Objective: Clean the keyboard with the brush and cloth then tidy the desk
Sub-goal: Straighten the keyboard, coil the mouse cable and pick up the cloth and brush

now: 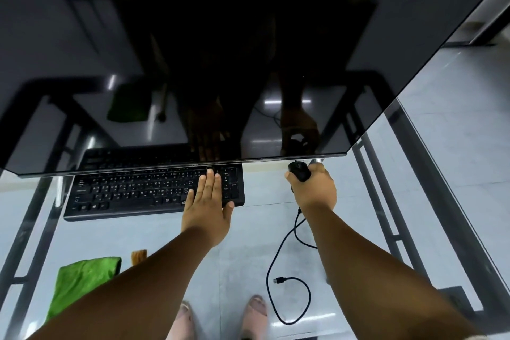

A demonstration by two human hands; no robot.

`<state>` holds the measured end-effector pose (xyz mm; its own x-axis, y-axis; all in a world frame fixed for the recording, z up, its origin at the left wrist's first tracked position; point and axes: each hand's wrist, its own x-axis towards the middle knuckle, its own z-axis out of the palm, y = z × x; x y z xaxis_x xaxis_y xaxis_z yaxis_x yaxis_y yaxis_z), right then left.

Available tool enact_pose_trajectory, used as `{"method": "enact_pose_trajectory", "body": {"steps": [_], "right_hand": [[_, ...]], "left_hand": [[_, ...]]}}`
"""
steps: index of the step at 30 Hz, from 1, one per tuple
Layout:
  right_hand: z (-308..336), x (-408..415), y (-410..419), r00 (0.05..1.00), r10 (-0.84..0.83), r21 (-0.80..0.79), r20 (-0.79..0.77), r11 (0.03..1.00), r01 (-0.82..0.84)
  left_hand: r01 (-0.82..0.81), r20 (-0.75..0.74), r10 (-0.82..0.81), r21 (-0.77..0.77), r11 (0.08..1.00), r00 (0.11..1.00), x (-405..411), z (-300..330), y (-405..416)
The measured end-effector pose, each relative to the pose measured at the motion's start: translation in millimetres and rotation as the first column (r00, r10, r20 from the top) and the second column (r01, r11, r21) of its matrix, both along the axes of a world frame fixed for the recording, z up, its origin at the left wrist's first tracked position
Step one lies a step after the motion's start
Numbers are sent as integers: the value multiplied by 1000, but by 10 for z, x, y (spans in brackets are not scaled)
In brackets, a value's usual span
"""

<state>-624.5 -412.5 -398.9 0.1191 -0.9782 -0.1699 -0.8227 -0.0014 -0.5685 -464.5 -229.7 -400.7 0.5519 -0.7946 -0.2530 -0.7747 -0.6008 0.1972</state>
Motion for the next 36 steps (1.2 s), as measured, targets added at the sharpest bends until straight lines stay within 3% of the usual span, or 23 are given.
{"method": "enact_pose_trajectory", "body": {"steps": [4,7,9,11,14,17,22,25,27,29,32,36], "right_hand": [[59,-97,14,999,26,-108,-39,994,-30],[93,-260,38,986,125,-204,111,974,-101],[115,-388,67,956,224,-148,191,969,-197],[119,-514,121,913,367,-84,175,930,-358],[94,-658,279,791,600,-3,118,797,-604],[110,-698,431,699,714,88,45,694,-715],[145,-658,539,657,731,46,-183,674,-737],[196,-629,584,721,690,-6,-67,722,-692],[262,-570,590,777,626,-55,68,780,-624],[374,-475,606,808,563,-81,174,826,-559],[577,-303,655,820,499,-104,279,865,-491],[776,-62,738,799,440,-127,411,895,-427]], "left_hand": [[11,-6,-11,-3,1000,1000,-2,3,17],[21,-19,-21,-23,1000,1000,-5,6,51],[35,-17,-36,-24,999,999,-18,10,93],[47,-16,-48,-23,999,999,-39,10,144],[71,-22,-71,-17,997,997,-90,16,235],[80,-51,-80,-19,997,995,-131,18,300],[90,-49,-89,10,996,995,-156,119,374],[73,-86,-75,-29,997,993,-134,222,395],[16,-214,-38,-101,995,976,-116,281,389],[-60,-418,-24,-187,981,908,-124,360,388],[-233,-719,6,-217,948,695,-147,501,399],[-332,-850,32,-171,928,526,-42,690,501]]}}
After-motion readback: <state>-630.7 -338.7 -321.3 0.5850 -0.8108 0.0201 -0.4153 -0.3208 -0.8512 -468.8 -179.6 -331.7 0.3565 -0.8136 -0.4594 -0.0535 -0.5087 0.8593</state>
